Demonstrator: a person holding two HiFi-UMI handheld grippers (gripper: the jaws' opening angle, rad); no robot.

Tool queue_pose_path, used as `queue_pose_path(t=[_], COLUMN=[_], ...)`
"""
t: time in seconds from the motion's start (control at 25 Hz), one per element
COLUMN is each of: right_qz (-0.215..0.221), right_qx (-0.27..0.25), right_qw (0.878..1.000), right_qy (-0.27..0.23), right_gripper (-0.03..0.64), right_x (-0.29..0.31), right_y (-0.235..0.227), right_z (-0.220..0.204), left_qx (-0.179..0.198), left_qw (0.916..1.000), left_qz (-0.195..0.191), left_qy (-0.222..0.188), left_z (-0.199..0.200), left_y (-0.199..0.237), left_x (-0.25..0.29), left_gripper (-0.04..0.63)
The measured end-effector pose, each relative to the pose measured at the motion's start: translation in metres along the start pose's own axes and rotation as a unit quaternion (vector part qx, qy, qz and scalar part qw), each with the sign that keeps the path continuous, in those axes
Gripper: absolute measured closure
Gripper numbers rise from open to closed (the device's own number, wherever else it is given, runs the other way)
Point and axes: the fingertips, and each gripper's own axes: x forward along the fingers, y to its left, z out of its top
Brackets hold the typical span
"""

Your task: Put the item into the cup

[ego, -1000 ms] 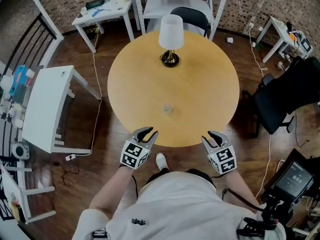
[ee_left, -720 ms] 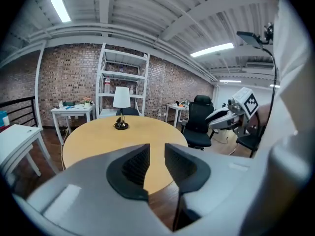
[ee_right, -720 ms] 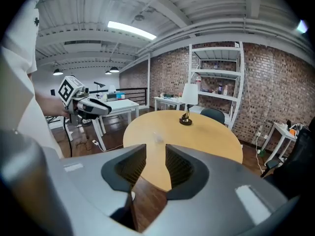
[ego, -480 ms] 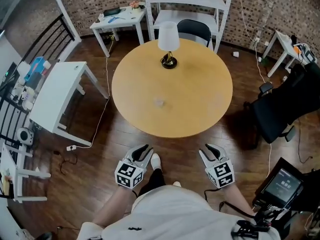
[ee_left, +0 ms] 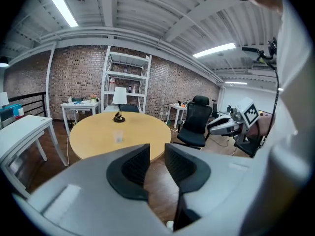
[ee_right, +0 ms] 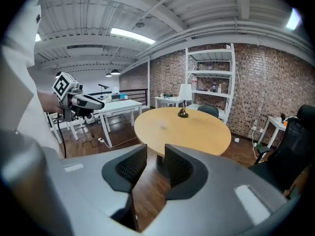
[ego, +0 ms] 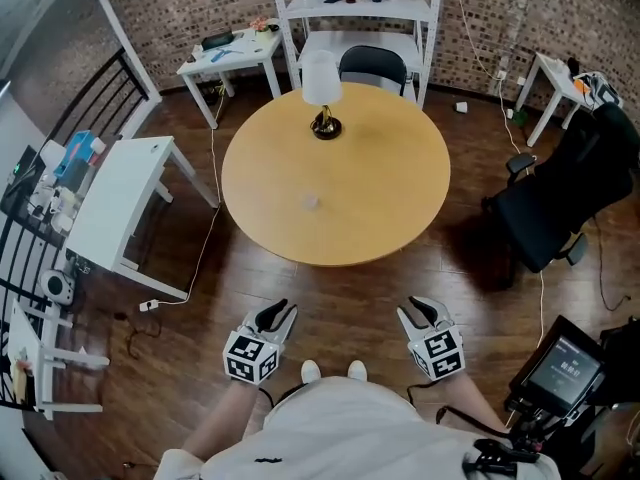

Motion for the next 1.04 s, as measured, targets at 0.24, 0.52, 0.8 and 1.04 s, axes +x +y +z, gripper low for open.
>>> queue_pose_path(t=[0.24, 0.52, 0.8, 1.04], right_qz=[-0.003, 0.009, 0.001, -0.005], right_qx=[-0.027, -0.039, -0.042, -0.041], right_qw=[1.0, 0.999, 0.999, 0.999], right_qy=[0.004, 0.016, 0.011, 0.012], right_gripper=[0.503, 0.506, 0.509, 0.511], right_x=[0.002, 0.009, 0.019, 0.025], right_y=[0.02, 0.054, 0.064, 0.076], right_z=[0.004, 0.008, 0.016, 0.023], left_qx=[0.009, 0.005, 0.004, 0.007], left_qw=[0.9997, 0.9999, 0.9998, 0.9998], left_qz=[0.002, -0.005, -0.006, -0.009], left_qy=[-0.022, -0.016, -0.018, -0.018], left_z=[0.007, -0.009, -0.023, -0.025], left_y=[0.004, 0.006, 0.016, 0.03], left_x=[-0.012, -0.03, -0.047, -0.06], left_gripper=[0.52, 0.521, 0.52, 0.522])
